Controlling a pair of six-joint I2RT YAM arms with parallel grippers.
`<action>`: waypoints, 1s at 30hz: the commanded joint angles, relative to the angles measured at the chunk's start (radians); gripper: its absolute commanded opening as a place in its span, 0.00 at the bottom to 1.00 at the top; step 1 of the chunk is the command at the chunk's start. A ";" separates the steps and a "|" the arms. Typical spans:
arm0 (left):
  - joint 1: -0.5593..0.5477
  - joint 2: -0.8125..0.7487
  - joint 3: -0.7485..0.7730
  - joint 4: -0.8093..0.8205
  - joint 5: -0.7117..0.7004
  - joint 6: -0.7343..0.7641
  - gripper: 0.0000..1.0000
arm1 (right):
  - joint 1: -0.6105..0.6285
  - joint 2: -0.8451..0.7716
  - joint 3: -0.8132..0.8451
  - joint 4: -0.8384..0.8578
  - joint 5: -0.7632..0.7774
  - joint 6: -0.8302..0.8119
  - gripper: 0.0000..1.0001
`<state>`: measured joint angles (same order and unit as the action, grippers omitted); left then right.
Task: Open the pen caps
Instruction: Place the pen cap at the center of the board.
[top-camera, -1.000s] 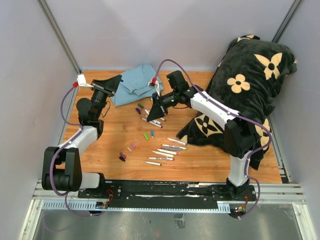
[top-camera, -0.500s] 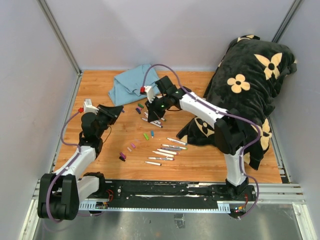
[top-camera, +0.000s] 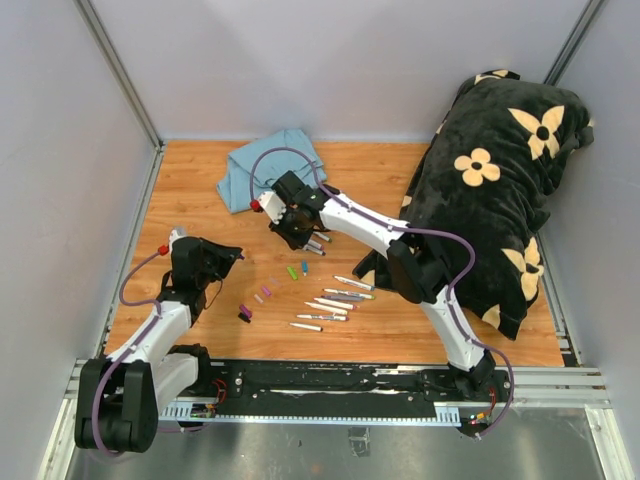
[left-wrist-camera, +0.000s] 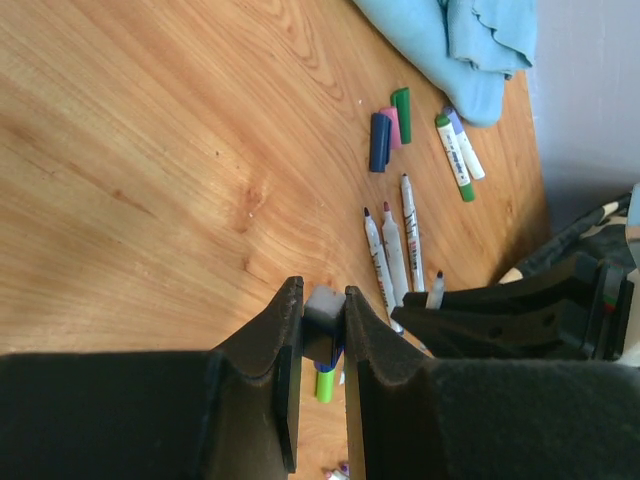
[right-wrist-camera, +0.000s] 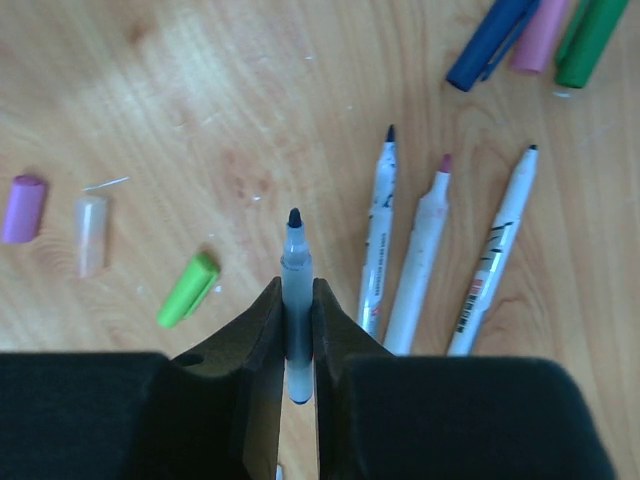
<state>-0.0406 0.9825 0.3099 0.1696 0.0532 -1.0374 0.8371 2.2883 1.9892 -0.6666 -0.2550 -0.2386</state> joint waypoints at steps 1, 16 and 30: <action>0.002 -0.039 -0.016 -0.016 -0.030 0.002 0.00 | 0.036 0.052 0.064 -0.029 0.187 0.002 0.13; 0.002 -0.085 -0.034 -0.024 -0.034 0.006 0.00 | 0.038 0.109 0.061 -0.015 0.218 0.029 0.13; 0.002 -0.044 -0.037 0.024 0.023 -0.005 0.00 | 0.027 0.044 0.044 -0.017 0.148 0.029 0.13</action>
<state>-0.0406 0.9157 0.2760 0.1524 0.0479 -1.0374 0.8673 2.3848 2.0426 -0.6674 -0.0879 -0.2237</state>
